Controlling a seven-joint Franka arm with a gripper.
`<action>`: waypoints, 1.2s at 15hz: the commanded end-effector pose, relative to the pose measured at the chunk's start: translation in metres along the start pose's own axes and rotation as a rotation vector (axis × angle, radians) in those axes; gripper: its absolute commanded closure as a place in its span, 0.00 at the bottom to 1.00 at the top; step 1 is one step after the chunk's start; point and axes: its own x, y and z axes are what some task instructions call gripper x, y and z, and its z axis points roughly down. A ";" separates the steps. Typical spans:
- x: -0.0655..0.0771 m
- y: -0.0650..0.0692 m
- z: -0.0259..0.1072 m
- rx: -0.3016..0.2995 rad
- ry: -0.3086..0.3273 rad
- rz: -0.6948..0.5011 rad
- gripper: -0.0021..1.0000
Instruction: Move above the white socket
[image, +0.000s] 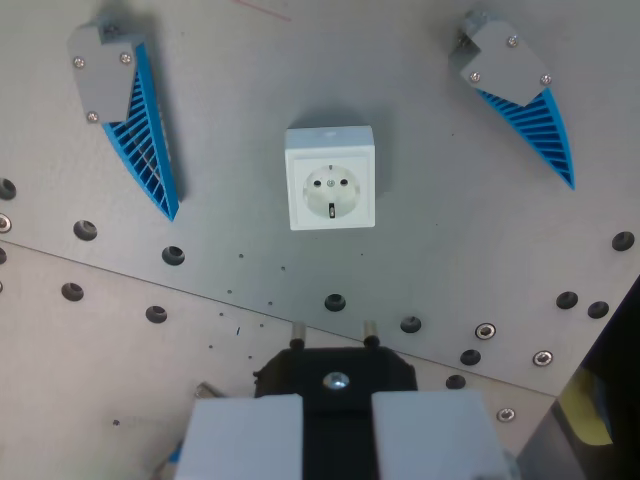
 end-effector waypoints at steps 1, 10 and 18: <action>0.000 0.000 0.000 0.000 0.000 0.000 1.00; -0.001 0.000 0.004 0.001 0.001 0.000 1.00; -0.006 0.001 0.020 -0.012 0.037 -0.008 1.00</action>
